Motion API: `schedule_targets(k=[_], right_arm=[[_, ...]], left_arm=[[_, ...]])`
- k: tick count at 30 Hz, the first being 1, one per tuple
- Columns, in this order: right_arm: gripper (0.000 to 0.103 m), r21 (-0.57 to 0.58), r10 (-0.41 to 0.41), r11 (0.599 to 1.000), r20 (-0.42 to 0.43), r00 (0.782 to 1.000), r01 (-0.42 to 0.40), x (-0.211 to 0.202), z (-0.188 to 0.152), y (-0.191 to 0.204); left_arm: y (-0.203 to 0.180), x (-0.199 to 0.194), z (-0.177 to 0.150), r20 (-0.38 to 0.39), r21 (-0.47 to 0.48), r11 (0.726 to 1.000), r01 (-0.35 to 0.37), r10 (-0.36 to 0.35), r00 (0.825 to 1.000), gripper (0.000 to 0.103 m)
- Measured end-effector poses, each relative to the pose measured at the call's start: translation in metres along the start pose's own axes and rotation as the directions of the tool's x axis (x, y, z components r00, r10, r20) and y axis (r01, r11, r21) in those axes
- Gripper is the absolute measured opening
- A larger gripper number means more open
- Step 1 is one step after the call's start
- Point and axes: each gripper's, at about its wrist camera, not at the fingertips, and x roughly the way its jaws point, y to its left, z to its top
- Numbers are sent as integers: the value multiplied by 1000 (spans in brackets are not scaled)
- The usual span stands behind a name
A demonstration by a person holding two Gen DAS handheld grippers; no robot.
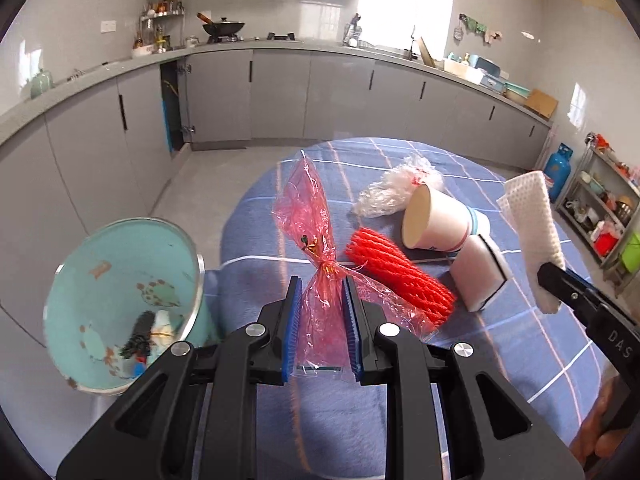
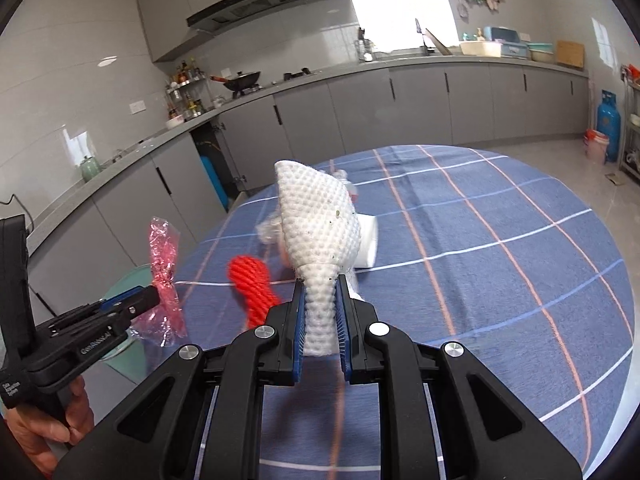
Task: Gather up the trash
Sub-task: 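Grasp the pink plastic bag with the left tool while the right tool lifts the white scrubber, then carry the pink bag over the teal bucket with the left tool while the right tool carries the white scrubber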
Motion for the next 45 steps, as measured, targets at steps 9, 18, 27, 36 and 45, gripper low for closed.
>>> schedule_targets(k=[9, 18, 27, 36, 45], right_arm=[[15, -64, 59, 996, -15, 998, -60, 2, -4, 42], [15, -145, 111, 983, -24, 994, -113, 5, -1, 88], [15, -222, 175, 958, -60, 983, -184, 16, -3, 139], [15, -278, 221, 930, -98, 970, -240, 24, -10, 186], [15, -275, 244, 922, -135, 960, -273, 40, -13, 210]], left_arm=[[28, -24, -6, 29, -13, 996, -84, 84, 996, 21], [66, -41, -10, 54, -44, 985, -169, 171, 984, 21], [107, -53, -12, 59, -87, 965, -247, 252, 966, 21], [141, -56, -13, 60, -131, 948, -290, 300, 952, 21], [160, -46, -16, 24, -159, 940, -302, 310, 951, 21]])
